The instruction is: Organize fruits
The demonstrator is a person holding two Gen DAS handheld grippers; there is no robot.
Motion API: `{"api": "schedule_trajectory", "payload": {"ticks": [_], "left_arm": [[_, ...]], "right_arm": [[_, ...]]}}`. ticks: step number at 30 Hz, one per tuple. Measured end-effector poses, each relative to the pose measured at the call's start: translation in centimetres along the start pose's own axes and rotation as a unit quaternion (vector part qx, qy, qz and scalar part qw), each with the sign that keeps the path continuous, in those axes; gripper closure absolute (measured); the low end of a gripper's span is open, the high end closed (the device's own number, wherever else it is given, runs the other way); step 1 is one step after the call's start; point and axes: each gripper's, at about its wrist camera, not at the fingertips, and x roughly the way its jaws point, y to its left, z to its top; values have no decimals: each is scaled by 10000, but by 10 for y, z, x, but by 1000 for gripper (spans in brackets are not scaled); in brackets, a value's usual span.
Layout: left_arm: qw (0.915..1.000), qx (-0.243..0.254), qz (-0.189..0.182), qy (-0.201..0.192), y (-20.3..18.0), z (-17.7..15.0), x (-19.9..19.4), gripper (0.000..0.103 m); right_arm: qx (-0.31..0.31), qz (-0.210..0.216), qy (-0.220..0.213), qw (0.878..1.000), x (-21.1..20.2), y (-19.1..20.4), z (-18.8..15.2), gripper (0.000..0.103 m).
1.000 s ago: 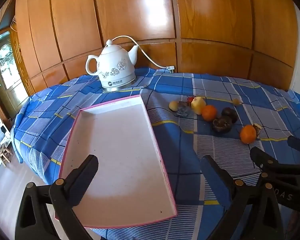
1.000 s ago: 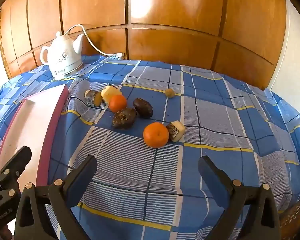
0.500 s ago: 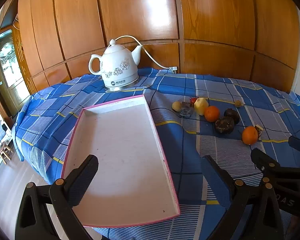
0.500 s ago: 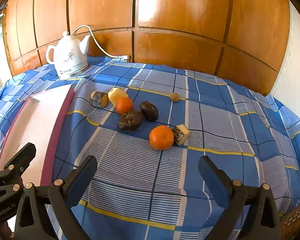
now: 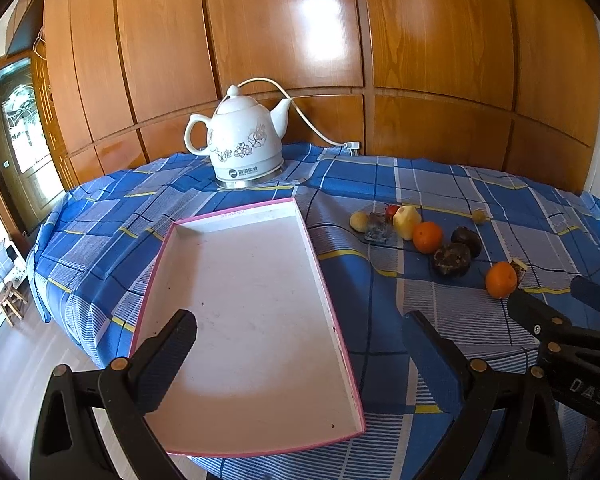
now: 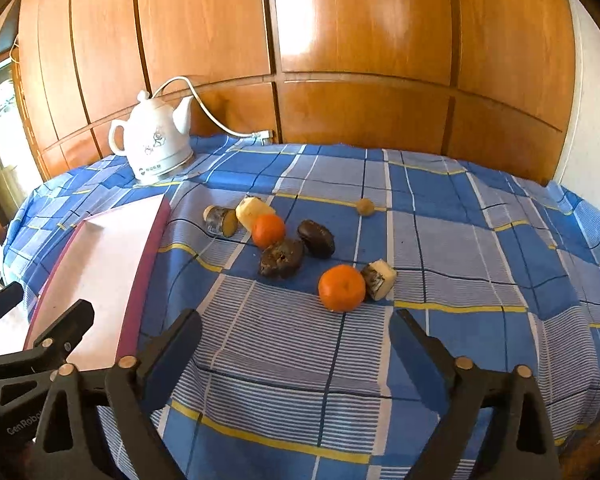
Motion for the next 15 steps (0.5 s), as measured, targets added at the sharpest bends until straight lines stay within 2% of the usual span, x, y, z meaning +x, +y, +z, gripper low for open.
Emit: {"api": "schedule_trajectory", "payload": {"ticks": [7,15], "left_arm": [[10000,-19,7,-13,1,0,0,0],[10000,-12,17,10,2,1,1,0]], "right_arm": [[-58,-33,231,9997,7,1,-4,11],[-40,-39,267,9996,8,-1,-3,12]]}}
